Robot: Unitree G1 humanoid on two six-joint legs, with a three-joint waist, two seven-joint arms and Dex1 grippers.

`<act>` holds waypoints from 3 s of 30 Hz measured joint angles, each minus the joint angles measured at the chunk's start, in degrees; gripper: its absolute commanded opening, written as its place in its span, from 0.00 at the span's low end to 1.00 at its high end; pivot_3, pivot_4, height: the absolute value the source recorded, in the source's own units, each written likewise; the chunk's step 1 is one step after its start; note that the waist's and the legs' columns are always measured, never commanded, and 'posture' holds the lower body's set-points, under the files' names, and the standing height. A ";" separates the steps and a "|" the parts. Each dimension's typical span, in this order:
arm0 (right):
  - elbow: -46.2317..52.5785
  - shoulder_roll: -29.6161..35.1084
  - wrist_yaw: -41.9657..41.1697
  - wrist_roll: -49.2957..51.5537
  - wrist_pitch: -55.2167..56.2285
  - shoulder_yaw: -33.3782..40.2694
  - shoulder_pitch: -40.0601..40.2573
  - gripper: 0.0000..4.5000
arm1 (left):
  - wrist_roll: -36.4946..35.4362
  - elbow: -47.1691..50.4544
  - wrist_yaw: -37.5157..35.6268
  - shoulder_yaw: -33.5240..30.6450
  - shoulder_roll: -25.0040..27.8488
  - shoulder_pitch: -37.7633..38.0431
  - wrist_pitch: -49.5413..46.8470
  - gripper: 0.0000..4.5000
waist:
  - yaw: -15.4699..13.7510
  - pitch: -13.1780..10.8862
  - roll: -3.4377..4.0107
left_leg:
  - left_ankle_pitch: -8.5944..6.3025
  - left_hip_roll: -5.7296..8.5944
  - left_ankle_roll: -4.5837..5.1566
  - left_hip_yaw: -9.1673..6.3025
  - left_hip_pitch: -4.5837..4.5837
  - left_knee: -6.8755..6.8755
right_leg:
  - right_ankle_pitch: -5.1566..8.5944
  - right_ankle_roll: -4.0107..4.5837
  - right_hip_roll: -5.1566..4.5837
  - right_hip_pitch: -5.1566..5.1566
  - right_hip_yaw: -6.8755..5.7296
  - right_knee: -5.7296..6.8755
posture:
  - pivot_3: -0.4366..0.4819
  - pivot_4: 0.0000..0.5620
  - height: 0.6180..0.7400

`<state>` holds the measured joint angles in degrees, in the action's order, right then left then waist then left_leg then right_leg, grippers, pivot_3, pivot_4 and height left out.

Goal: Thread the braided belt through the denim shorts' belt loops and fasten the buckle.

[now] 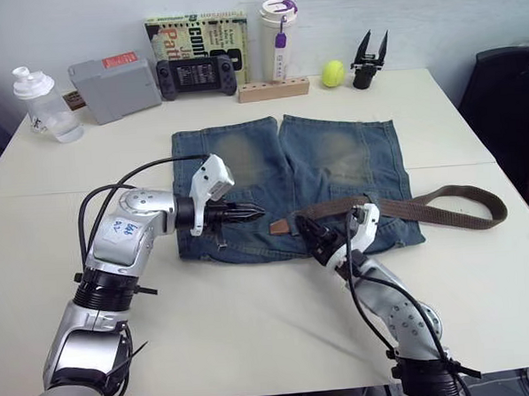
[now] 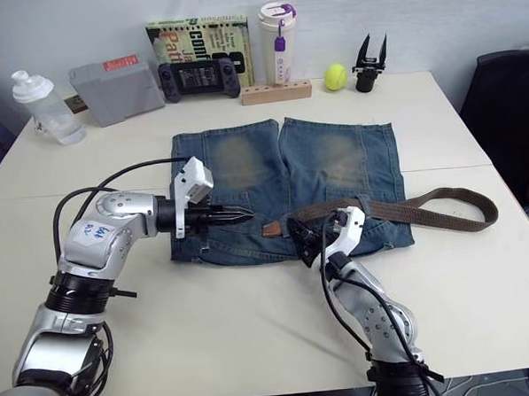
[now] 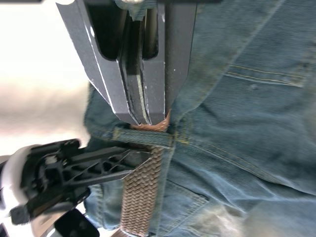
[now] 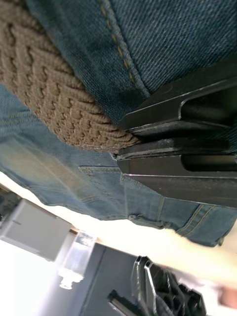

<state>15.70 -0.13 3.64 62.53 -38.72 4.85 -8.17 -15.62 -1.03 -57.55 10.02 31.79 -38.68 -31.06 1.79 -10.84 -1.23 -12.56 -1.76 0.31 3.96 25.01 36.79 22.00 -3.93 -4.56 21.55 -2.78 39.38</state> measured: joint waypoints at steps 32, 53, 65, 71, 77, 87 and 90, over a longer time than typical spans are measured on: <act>-0.42 -2.54 3.32 4.53 -1.36 3.21 -0.32 0.00 | 23.55 -18.29 11.08 7.23 -6.26 4.87 54.95 0.39 | -0.21 0.00 -0.01 | -0.06 0.01 0.09 -0.01 0.04 -0.05 | 0.00 0.00 -0.02 0.04 -0.06 0.00 | 0.48 0.27 0.61; 0.46 -2.54 2.70 3.76 -0.05 3.23 0.80 0.00 | 29.39 -24.75 19.92 7.28 -10.68 2.56 57.30 0.34 | -0.63 0.01 -0.02 | -0.06 0.05 0.10 -0.02 0.07 -0.04 | -0.01 -0.01 -0.09 0.03 -0.10 -0.01 | 0.48 0.27 0.61; 0.81 -2.88 2.20 3.28 -0.03 2.89 0.69 0.00 | 30.52 -26.34 21.93 6.64 -10.08 1.96 62.06 0.00 | -0.31 0.01 -0.02 | -0.06 0.04 0.10 -0.04 0.08 -0.12 | -0.01 -0.02 -0.07 0.05 -0.14 -0.04 | 0.48 0.27 0.61; 0.81 -2.90 2.06 3.37 -0.60 2.35 0.67 0.00 | 22.00 -25.59 14.43 5.25 -9.48 3.11 58.38 0.00 | -0.18 0.01 -0.02 | -0.04 0.04 0.06 -0.04 0.07 -0.25 | -0.01 -0.01 -0.06 0.08 -0.14 -0.08 | 0.48 0.27 0.61; -0.05 -2.91 2.30 2.80 -0.68 2.32 0.01 0.00 | 13.79 -20.30 7.22 4.28 -10.99 3.37 53.14 0.55 | -0.23 0.01 -0.02 | -0.03 0.05 0.05 -0.04 0.06 -0.27 | -0.01 -0.01 -0.06 0.04 -0.14 -0.15 | 0.48 0.27 0.61; -0.23 -4.33 2.03 1.61 0.22 2.22 -0.02 0.00 | 17.07 -27.58 7.11 4.76 -10.35 1.11 61.60 0.55 | -0.10 0.01 -0.02 | -0.02 0.02 0.05 -0.04 0.01 -0.34 | -0.01 -0.01 0.00 0.05 -0.14 -0.14 | 0.48 0.27 0.61; -0.21 -4.51 1.89 1.44 0.79 2.20 0.16 0.00 | 20.78 -30.82 8.03 5.49 -8.37 0.18 66.83 0.55 | -0.17 0.01 -0.02 | -0.01 0.02 0.04 -0.02 -0.03 -0.41 | -0.01 -0.01 -0.01 0.05 -0.13 -0.15 | 0.48 0.27 0.61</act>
<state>15.49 -4.65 5.53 63.97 -37.93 7.05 -8.02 5.16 -31.85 -49.52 15.51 23.41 -38.51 35.77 1.63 -10.83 -1.25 -12.57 -1.74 0.35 3.93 24.98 36.38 22.00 -3.94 -4.57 21.60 -2.91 39.23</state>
